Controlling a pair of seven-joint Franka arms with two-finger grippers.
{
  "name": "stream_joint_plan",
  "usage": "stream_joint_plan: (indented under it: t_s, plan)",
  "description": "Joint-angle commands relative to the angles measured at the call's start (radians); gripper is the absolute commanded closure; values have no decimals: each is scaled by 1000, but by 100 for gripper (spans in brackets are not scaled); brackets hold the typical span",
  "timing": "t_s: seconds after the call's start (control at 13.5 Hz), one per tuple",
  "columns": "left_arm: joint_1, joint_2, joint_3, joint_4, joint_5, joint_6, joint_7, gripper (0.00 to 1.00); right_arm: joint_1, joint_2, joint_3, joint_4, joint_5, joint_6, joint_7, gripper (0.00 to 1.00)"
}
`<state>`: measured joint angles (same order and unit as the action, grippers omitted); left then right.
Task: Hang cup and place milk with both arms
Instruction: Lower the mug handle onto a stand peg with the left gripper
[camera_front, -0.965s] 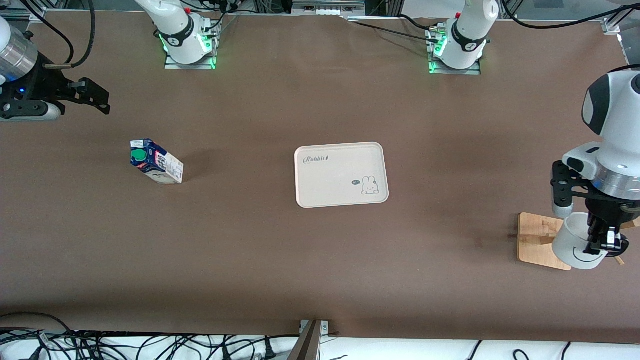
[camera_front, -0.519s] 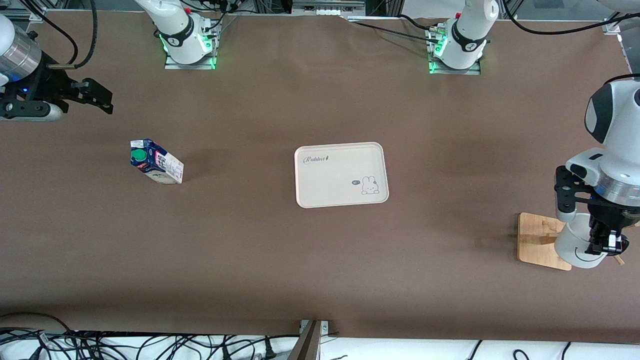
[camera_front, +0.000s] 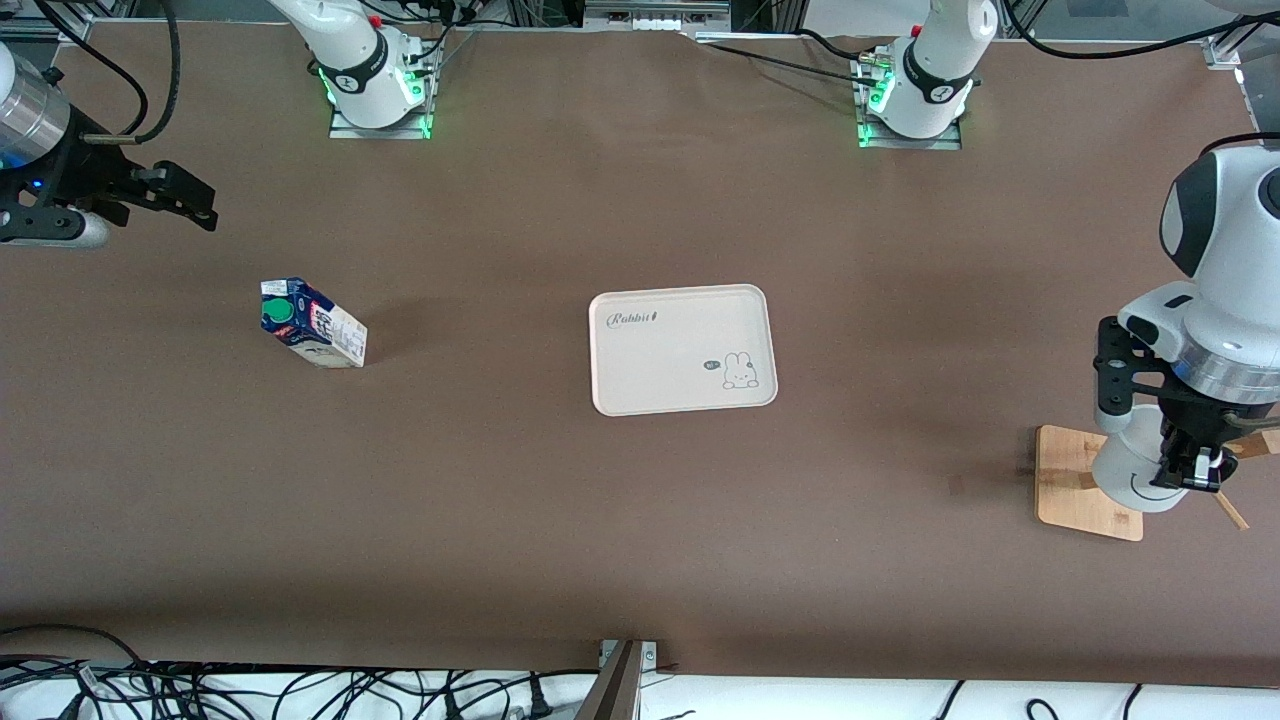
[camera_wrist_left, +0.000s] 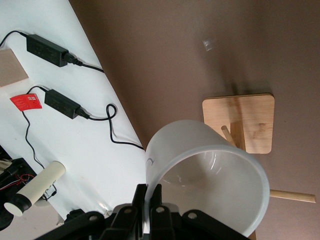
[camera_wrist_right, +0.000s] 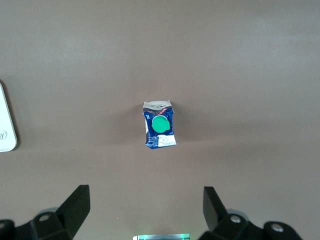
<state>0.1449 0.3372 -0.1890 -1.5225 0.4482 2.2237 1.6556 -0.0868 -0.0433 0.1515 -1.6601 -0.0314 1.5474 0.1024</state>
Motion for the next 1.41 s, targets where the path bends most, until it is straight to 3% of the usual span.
stream_joint_plan:
  t_s: [0.0, 0.45, 1.34]
  plan:
    - [7, -63, -6, -57, -17, -30, 10, 100, -5, 13, 0, 31, 1, -24, 22, 0]
    - [12, -73, -6, -105, -17, -36, 15, 100, -1, 13, 2, 31, 1, -23, 88, 0]
    - [47, -61, -3, -123, -10, -39, 23, 100, -2, 11, 7, 30, -12, -24, -50, 0]
